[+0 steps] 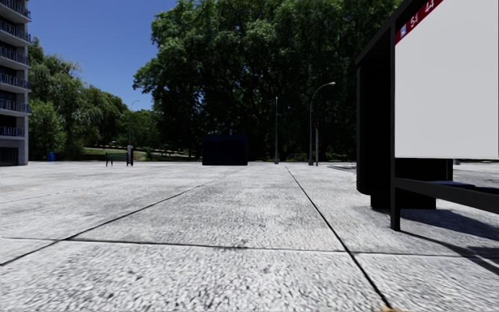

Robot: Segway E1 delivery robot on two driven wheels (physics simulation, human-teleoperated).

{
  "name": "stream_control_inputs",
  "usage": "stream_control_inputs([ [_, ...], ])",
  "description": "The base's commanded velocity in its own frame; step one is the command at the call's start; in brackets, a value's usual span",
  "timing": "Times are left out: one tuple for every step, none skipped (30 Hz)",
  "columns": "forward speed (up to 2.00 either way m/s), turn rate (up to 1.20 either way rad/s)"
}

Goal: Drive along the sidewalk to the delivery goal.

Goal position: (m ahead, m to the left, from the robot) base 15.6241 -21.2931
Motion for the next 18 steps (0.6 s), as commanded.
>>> stream_control_inputs([
  [2.00, -0.25],
  [2.00, -0.25],
  [2.00, -0.25],
  [2.00, -0.25],
  [2.00, -0.25],
  [2.00, -0.25],
  [2.00, -0.25],
  [2.00, -0.25],
  [2.00, -0.25],
  [2.00, -0.25],
  [2.00, -0.25],
  [2.00, -0.25],
  [2.00, -0.25],
  [2.00, -0.25],
  [2.00, -0.25],
  [2.00, -0.25],
  [2.00, -0.25],
  [2.00, -0.25],
])
